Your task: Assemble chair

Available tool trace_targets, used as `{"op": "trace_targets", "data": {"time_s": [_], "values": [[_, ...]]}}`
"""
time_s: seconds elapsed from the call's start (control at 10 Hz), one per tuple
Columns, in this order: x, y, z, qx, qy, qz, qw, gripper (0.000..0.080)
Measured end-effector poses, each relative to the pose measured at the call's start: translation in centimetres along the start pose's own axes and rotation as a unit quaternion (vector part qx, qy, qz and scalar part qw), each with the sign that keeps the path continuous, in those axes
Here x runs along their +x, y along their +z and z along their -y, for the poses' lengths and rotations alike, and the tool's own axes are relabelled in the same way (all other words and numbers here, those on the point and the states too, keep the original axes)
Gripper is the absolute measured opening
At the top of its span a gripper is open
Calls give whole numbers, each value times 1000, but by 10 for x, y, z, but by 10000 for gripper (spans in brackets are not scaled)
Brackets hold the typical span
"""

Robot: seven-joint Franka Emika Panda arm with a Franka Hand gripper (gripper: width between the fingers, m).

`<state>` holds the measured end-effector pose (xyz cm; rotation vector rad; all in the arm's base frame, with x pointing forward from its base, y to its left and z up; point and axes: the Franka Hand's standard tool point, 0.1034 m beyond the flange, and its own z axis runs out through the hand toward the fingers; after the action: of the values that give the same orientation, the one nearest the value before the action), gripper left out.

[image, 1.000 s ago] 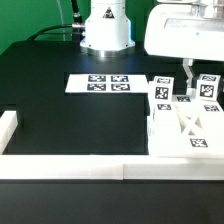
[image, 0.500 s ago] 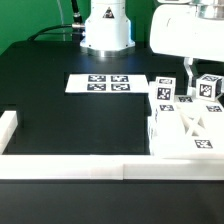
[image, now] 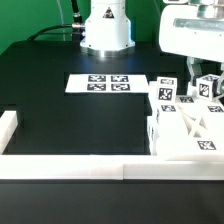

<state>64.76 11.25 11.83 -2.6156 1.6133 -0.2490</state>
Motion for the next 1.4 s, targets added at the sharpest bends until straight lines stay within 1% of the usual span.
{"op": "trace_targets", "data": {"time_s": [0.5, 0.6, 0.7, 0.8, 0.9, 1.1, 1.3, 1.4], "values": [[-1, 0, 0, 2, 133, 7, 991, 288], [-1, 0, 0, 2, 143, 8, 990, 288], [-2, 0, 0, 2, 129, 8, 992, 389], [-2, 0, 0, 0, 115, 9, 993, 561], [-3, 0, -2, -11, 74, 11, 997, 631], [-5, -2, 0, -16, -10, 12, 1000, 644], [-6, -3, -1, -22, -94, 18, 995, 649], [-5, -3, -1, -21, -153, 19, 988, 649]]}}
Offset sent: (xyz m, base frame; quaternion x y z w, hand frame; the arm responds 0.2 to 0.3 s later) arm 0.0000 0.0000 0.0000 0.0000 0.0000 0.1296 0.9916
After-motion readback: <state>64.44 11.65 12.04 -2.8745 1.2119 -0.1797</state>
